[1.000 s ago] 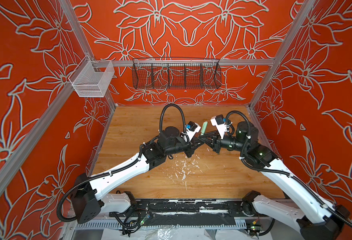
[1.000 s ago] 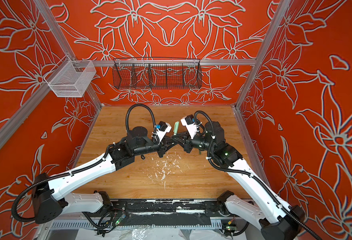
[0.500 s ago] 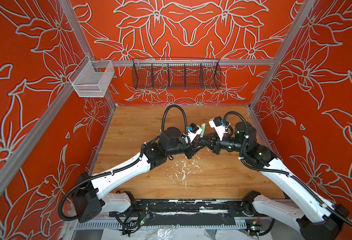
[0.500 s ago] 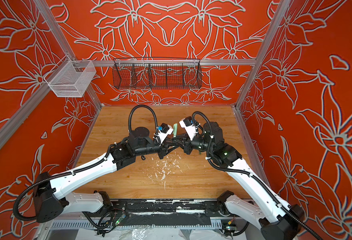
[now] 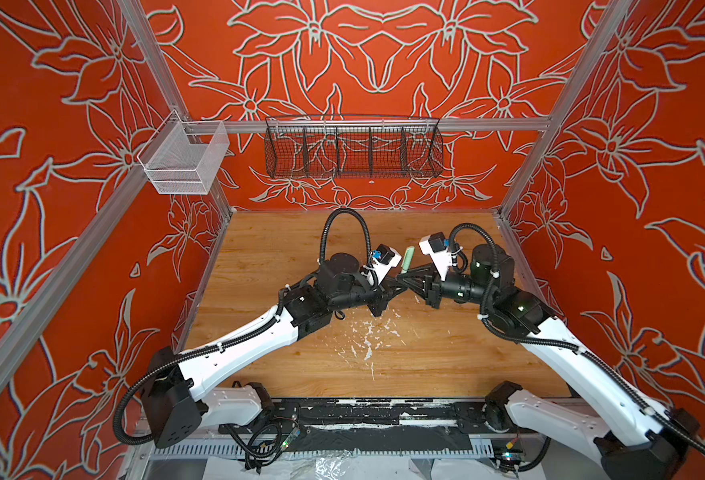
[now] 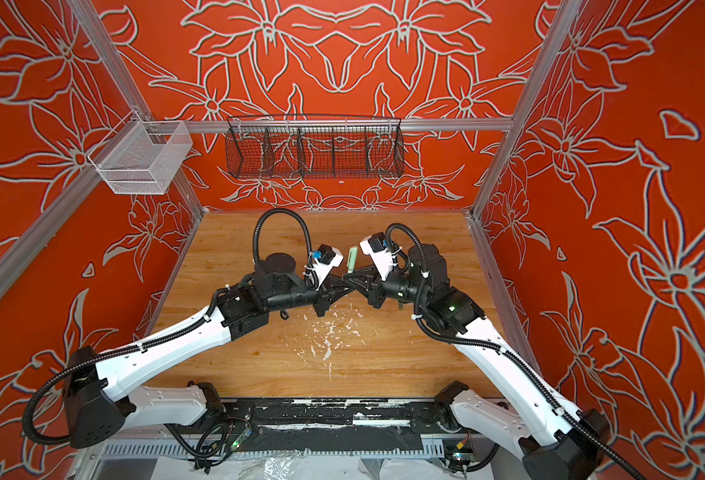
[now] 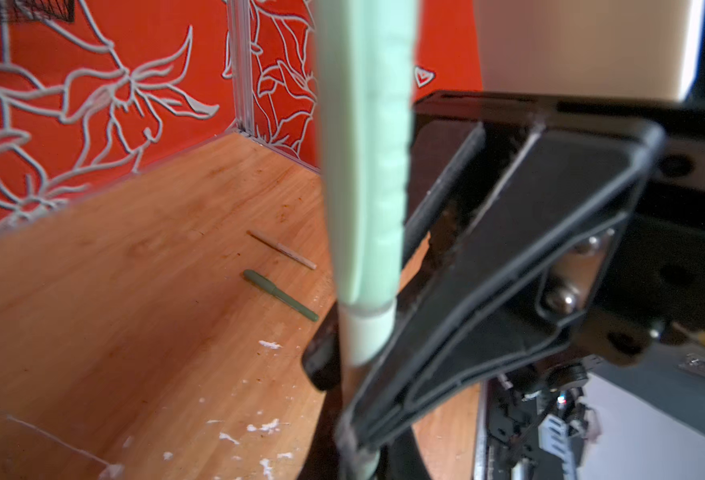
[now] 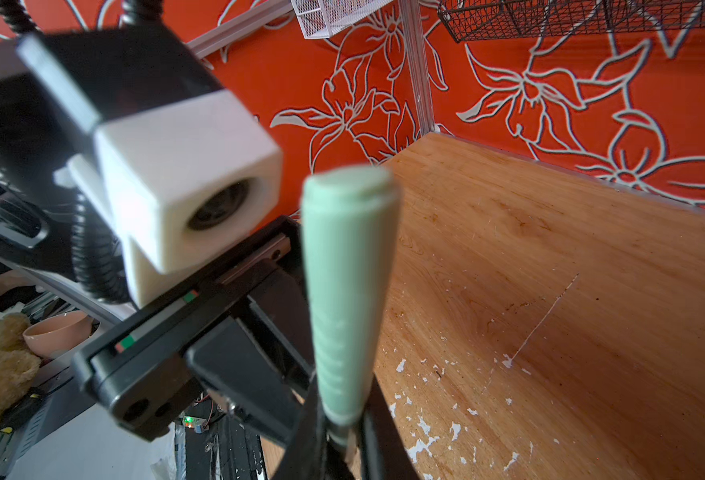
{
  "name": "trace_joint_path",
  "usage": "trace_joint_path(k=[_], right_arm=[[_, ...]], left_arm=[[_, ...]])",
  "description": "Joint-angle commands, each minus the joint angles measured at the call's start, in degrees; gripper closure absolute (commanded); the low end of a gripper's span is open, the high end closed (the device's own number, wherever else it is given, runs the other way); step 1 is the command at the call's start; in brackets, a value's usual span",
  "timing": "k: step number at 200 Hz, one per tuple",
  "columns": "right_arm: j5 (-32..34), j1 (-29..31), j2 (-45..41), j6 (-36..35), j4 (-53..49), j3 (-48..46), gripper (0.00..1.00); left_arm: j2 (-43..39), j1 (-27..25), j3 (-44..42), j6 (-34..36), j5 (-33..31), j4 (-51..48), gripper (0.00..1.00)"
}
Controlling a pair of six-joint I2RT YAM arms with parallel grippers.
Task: Insert the pens into the pen caps
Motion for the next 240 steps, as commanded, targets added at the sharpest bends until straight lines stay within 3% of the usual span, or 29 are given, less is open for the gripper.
trace_joint_path(k=[1,92,107,128,147,189,240], right_arm=[[-1.23,0.48,-0.35,0.48,-0.51,-1.27,1.0],[-2.98,0.45,0.97,2.18,0.96,-1.07,1.0],[-1.15,0.46,0.17,2.21,-0.11,-0.38,0.8],[5.1,0.42,-1.92,2.96,-2.72,0.99,0.68],[8.66,-0.66,-3.25,2.46,-6.86,2.71,0.64],[0.91,-4.62,-5.97,4.81,-3.22,2.76,0.59],[-3.13,-7.46,-4.08,6.36,1.81,3.79,0.58]], left_arm=[[-1.86,0.16,-0.33,0.76,0.0,3.11,1.0],[-1.9,0.25,-0.31,0.41,2.26,4.23,1.0],[-1.43,0.25,-0.33,-0.08,2.12,4.21,1.0],[-0.75,0.51,-0.41,-1.27,1.39,3.78,1.0],[-0.55,0.69,-0.89,-2.04,1.19,3.94,1.0],[0.08,0.93,-1.67,-3.62,1.97,4.33,1.0],[1.97,1.04,-1.86,-5.37,4.28,4.6,1.0]])
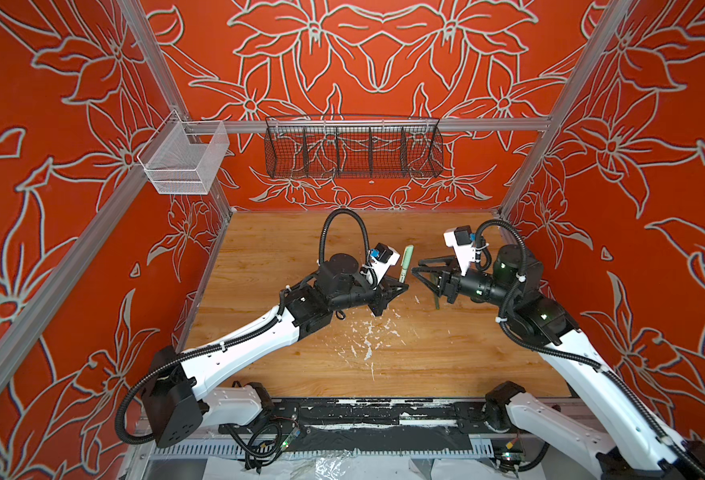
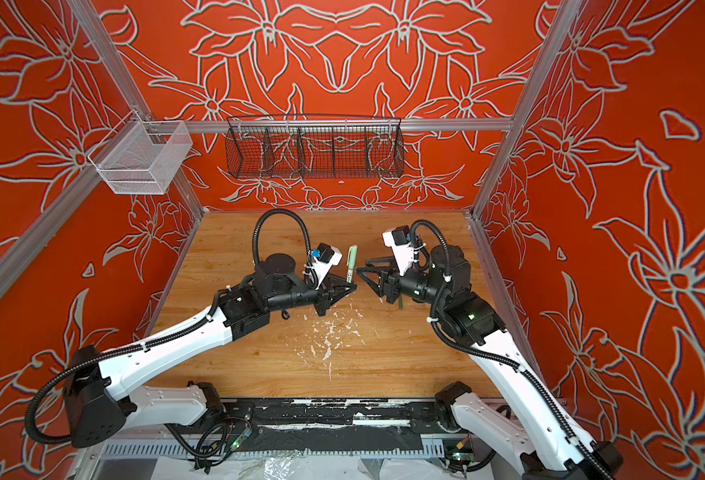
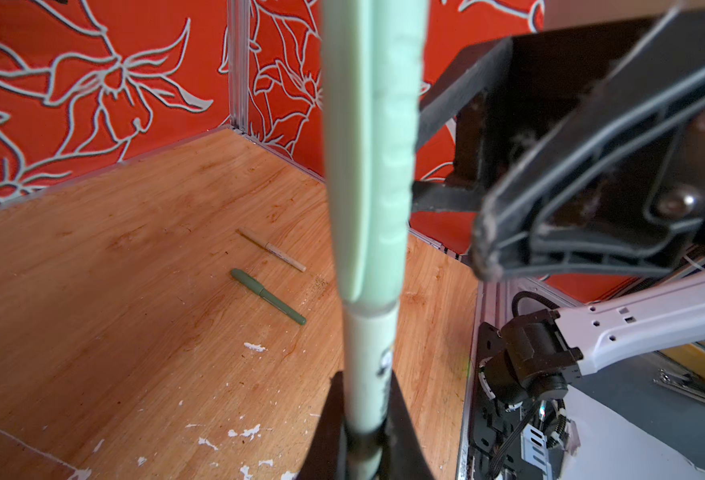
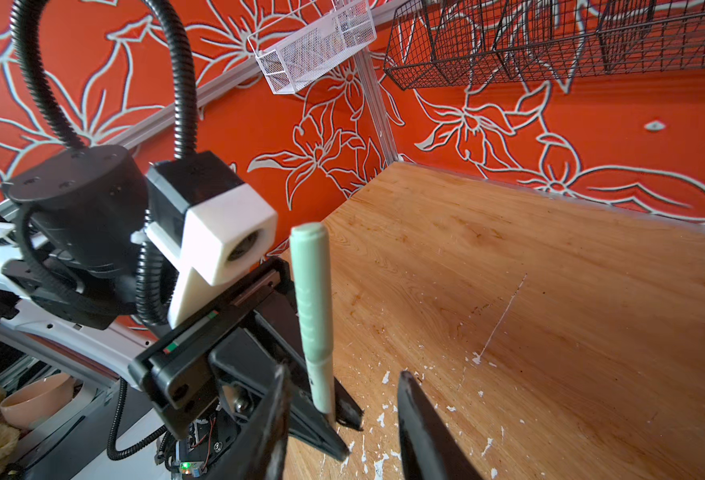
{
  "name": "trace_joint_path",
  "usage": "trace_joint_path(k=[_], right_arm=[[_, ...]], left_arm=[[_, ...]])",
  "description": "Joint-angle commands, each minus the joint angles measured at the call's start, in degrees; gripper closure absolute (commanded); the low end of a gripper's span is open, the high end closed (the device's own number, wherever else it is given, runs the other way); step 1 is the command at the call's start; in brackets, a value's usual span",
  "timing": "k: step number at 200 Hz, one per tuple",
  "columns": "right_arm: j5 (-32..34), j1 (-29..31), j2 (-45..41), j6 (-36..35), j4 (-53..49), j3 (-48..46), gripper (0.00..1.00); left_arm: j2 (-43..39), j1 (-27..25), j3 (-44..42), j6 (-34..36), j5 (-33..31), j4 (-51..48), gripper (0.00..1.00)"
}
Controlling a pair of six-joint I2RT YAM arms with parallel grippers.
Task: Insert the pens into the pen caps
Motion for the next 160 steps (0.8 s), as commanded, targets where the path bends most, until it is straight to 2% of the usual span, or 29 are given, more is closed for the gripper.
trace_joint_path(k=[1,27,94,132,160], right_arm=[[-3.85,-1.08,1.1,1.12,3.94,2.43,0.58],[-6.47,-1.48,2.93,1.94,6.54,3.19,0.58],[-7.53,-1.84,6.39,1.23,6.71,5.67,0.59],[-8.36,-1.92,7.61,1.33,6.8,6.44,0.65],[-8.84,-1.92,7.8,1.71,7.32,6.23,0.74]], left_arm=[[1.02,0.47,-0.71,-1.34,2.28,1.94,1.0],[1.52,0.47,-1.17,-1.96,2.97,2.61,1.0],[1.78,0.47,-1.35,-1.96,3.84,3.2,1.0],[2.05,0.47,-1.26,-1.96,3.97,3.24,1.0],[1.97,0.47,-1.26,-1.79,3.79,3.33,1.0]])
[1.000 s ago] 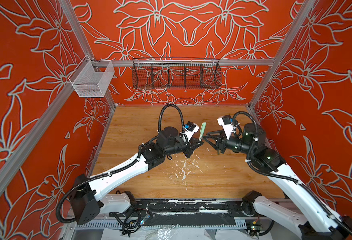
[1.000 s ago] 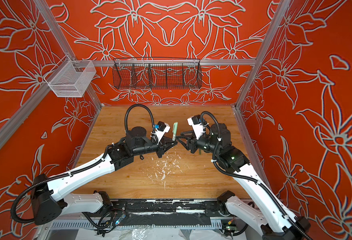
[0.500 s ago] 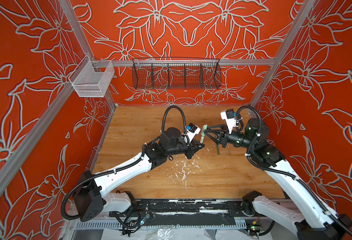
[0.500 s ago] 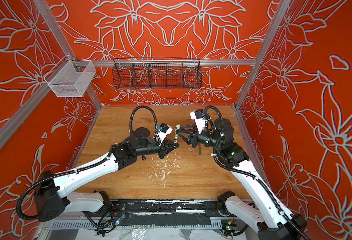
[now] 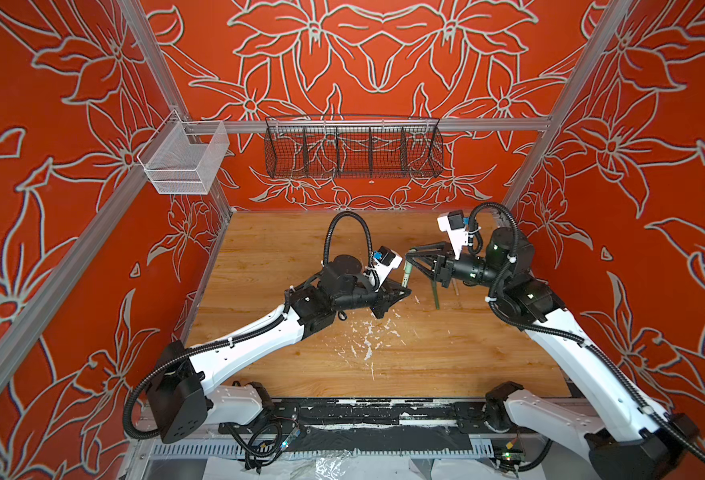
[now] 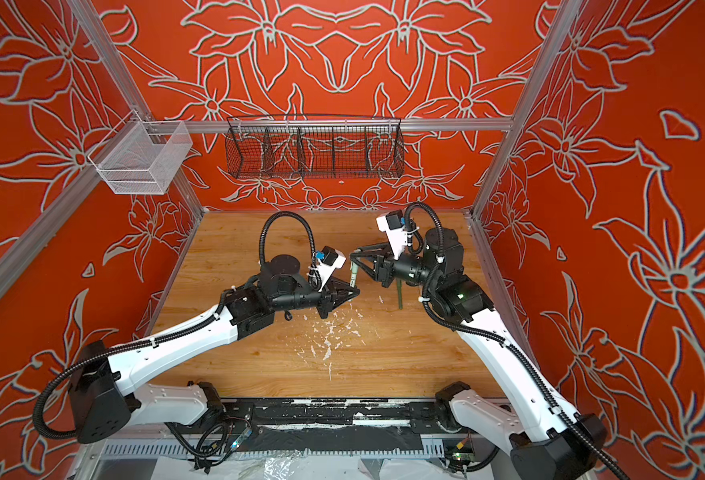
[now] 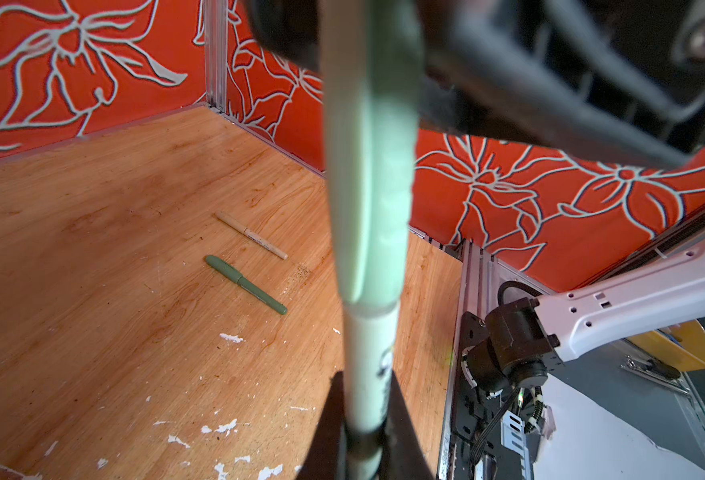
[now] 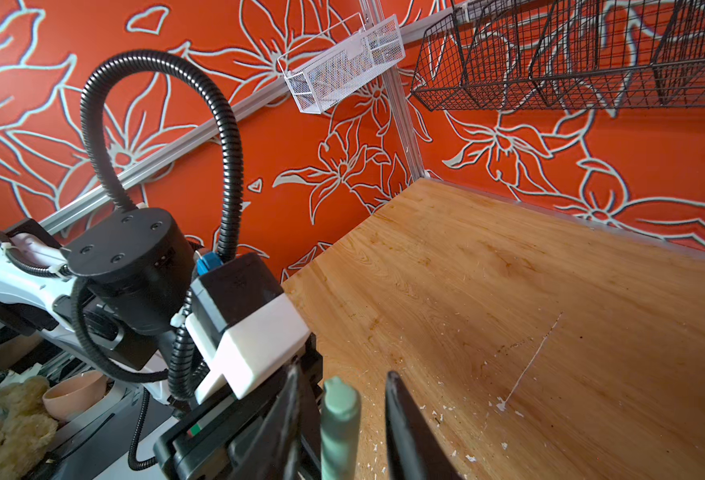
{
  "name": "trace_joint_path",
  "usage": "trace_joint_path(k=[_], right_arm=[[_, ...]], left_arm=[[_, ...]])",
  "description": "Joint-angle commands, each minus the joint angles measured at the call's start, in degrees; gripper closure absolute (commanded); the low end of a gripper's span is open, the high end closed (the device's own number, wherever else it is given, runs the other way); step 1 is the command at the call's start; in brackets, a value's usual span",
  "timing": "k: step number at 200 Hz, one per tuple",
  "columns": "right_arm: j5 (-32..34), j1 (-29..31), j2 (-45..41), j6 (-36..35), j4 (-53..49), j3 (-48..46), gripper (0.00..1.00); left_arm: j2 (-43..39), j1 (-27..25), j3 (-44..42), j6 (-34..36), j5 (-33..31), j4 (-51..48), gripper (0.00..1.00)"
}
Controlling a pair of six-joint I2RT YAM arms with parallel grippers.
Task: Insert the pens into the pen caps
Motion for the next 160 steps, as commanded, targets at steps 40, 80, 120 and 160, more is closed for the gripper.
trace_joint_path(k=[40,80,120,160], right_arm=[[-2.8,-0.24,-0.21,0.96,2.84,0.89,0.94],[-2.36,-0.24,-0.11,-0.84,0.59,-0.01,1.0],[-0.85,-0.24,0.45,-3.46,-4.85,0.33,1.0],[1.74,-0.18,0.15,-4.2,-7.7,-2.78,1.0]], left_arm=[[0.98,0.27,0.58,-0.3,-0.83,1.26,1.0],[2.01,0.8,4.37,-1.51,-3.05,-1.66,1.0],[2.91,1.28,8.12,0.0,-2.72,-3.65,1.0],[4.02,5.02,10.96,-1.79,1.16,-3.41,1.0]])
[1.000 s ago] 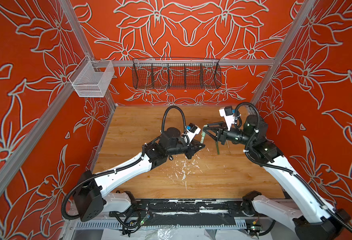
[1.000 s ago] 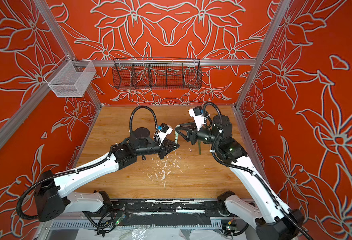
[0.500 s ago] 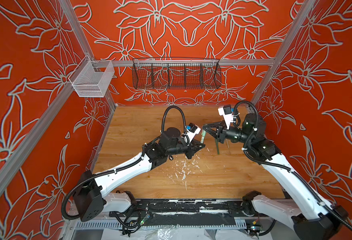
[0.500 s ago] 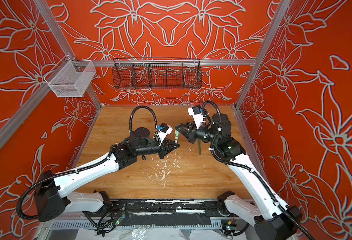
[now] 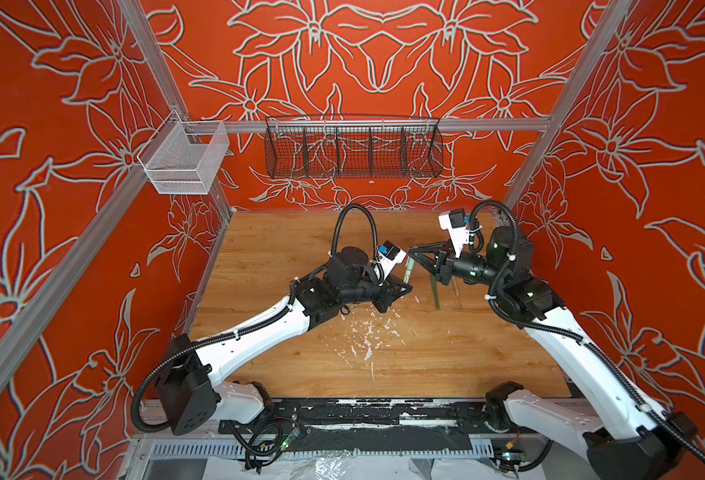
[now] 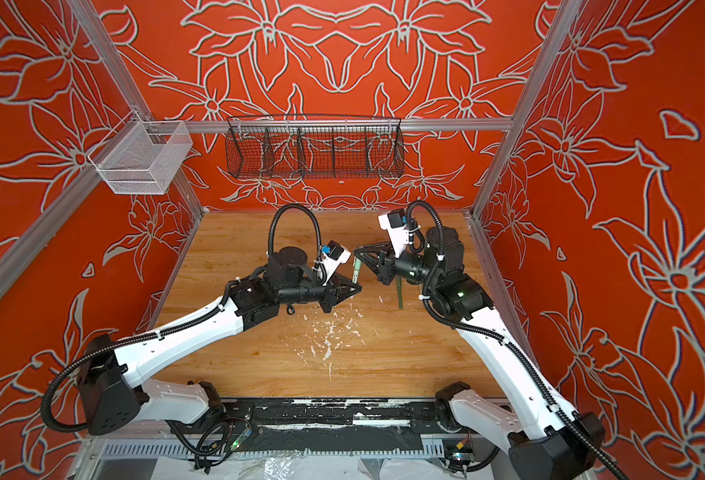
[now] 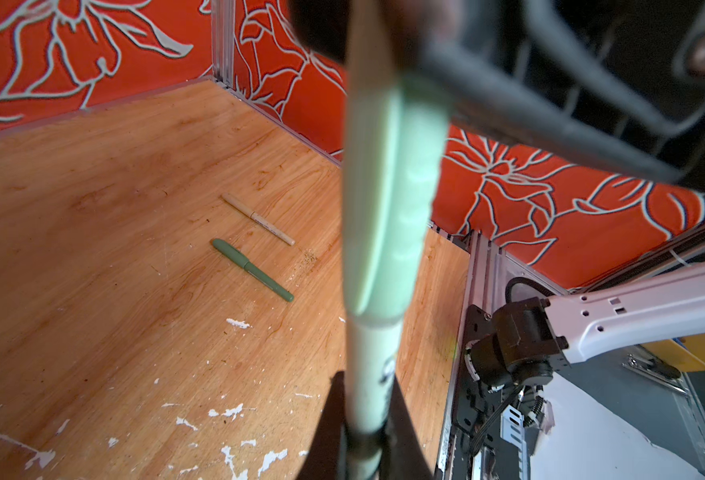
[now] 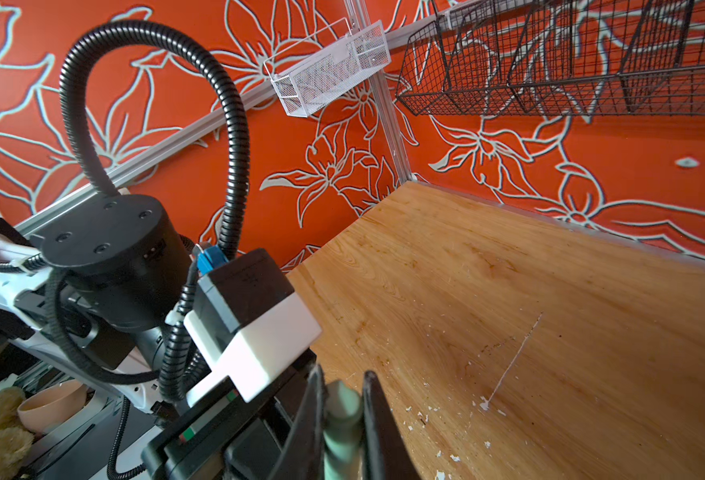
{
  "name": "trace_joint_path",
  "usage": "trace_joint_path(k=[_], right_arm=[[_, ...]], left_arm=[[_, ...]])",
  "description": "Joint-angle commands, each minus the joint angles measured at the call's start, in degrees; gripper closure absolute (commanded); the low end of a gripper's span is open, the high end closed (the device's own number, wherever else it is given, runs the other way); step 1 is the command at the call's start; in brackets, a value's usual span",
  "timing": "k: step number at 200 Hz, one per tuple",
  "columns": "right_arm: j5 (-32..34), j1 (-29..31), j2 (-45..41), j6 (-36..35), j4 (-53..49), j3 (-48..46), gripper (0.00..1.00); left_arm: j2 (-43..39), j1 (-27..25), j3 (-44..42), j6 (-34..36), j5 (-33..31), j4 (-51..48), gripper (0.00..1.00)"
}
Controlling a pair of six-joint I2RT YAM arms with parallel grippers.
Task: Insert the pens into the pen caps
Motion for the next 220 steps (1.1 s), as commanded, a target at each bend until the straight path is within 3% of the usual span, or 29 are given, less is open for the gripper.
trace_joint_path(k=[1,108,175,200,220], right_arm=[[-0.11,0.49,-0.12,-2.53,-6.92,-2.76,1.0],[2.88,0.5,1.45,6.82,-3.11,-17.0,1.0],[1.43,0.63,0.41,16.1,7.19,-25.63,1.0],[7.84,0.43,-1.15,15.88,3.92,-24.73,1.0],[10.76,-1.16,-1.54,15.46,2.4,-22.21,1.0]], left_arm=[[0.26,3.58,4.58,-1.75,1.09,4.15,1.0],[9.88,13.18,11.29,-9.64,7.35,11.21,1.0],[18.54,16.28,17.67,-14.28,11.63,16.26,1.0],[20.86,16.28,18.84,-15.97,15.61,16.39,1.0],[19.52,16.11,18.24,-13.38,17.29,10.01,1.0]])
